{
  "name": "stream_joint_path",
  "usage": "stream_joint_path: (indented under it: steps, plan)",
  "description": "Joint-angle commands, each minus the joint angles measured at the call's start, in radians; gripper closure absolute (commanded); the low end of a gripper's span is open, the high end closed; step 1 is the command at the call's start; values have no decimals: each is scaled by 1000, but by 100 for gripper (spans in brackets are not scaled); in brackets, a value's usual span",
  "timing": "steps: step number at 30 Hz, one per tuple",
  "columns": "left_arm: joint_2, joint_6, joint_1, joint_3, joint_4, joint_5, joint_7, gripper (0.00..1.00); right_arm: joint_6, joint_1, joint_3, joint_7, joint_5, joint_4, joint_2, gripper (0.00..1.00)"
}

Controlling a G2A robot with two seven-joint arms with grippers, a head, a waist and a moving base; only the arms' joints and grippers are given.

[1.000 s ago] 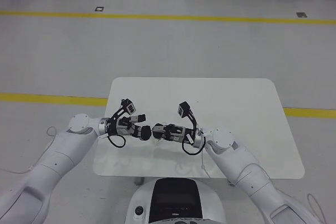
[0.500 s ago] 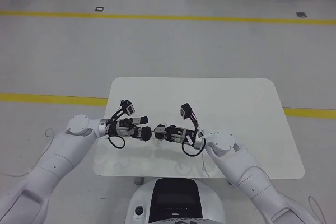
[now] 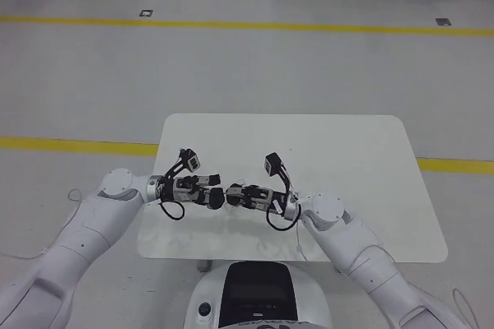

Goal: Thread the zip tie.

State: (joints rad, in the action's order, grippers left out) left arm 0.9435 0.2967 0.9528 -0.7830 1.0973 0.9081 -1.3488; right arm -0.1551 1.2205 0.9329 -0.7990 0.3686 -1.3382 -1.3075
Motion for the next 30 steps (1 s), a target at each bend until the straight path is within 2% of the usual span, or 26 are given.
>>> stream_joint_path:
  steps: [1,8,10,14,16,18,19,22,27,30]
  plan:
    - [0,-6,9,-2,15,-12,30,0,2,5,4,1,-3,-8,2,100]
    - [-4,-19,26,-18,33,-24,34,0,15,17,14,-2,-21,-29,8,100]
    - [-4,-21,28,-21,35,-25,33,9,18,20,17,2,-26,-34,10,100]
    - [-4,-23,31,-29,35,-28,28,17,26,26,23,8,-35,-43,13,100]
    - [-3,-23,33,-33,35,-29,26,26,29,27,25,9,-38,-45,14,100]
    - [-3,-24,35,-36,35,-30,24,30,31,29,27,10,-40,-46,15,100]
    - [-3,-25,35,-37,35,-30,24,37,32,29,27,11,-41,-47,16,100]
    - [-2,-27,37,-41,34,-32,21,44,30,30,31,11,-41,-48,17,100]
    - [0,-29,40,-46,33,-32,15,51,13,34,38,-1,-39,-50,20,100]
    - [1,-30,41,-48,33,-33,11,51,-2,36,40,-12,-32,-50,21,100]
